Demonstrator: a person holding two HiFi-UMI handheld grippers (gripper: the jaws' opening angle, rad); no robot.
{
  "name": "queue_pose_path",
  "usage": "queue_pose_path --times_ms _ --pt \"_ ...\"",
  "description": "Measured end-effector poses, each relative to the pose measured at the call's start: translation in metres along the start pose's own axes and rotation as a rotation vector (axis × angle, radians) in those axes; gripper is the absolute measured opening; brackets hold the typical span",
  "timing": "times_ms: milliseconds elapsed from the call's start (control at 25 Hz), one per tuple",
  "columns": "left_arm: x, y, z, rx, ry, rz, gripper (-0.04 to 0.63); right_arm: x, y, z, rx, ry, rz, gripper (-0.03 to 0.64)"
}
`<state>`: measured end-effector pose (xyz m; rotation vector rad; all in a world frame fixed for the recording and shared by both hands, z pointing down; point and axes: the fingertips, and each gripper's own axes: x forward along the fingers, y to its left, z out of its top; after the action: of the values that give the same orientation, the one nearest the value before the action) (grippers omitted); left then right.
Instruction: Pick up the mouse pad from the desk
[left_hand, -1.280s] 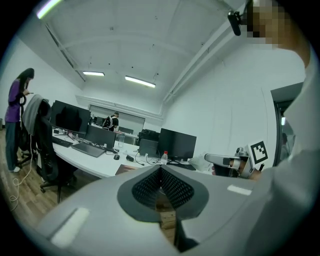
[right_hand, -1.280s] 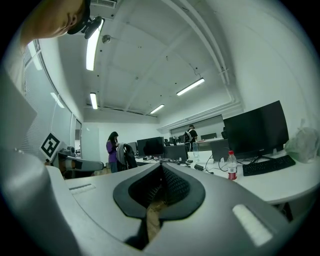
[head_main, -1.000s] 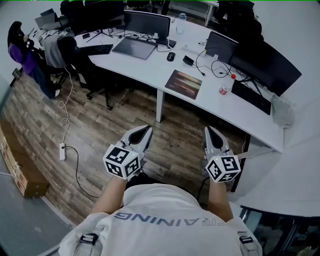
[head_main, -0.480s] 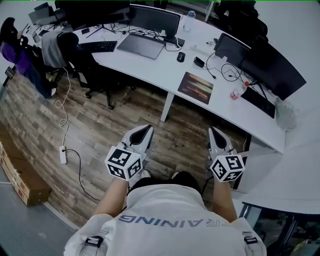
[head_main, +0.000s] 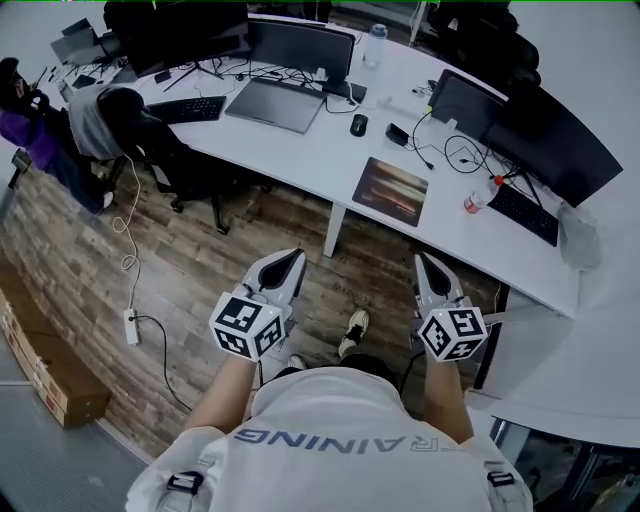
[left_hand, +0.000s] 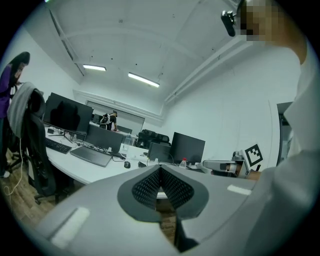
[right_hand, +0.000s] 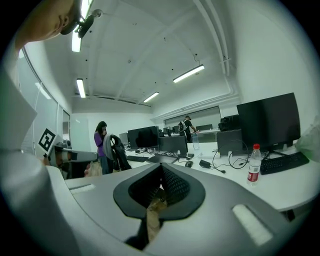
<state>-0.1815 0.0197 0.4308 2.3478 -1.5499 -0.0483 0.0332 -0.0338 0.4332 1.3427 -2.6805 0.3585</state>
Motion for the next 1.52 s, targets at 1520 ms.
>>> queue_pose_path --times_ms 1520 --pt "0.316 0.02 0.036 0.06 0.15 -0.143 0.0 0.139 -0.257 0.027 0.196 0.015 -0.201 0.012"
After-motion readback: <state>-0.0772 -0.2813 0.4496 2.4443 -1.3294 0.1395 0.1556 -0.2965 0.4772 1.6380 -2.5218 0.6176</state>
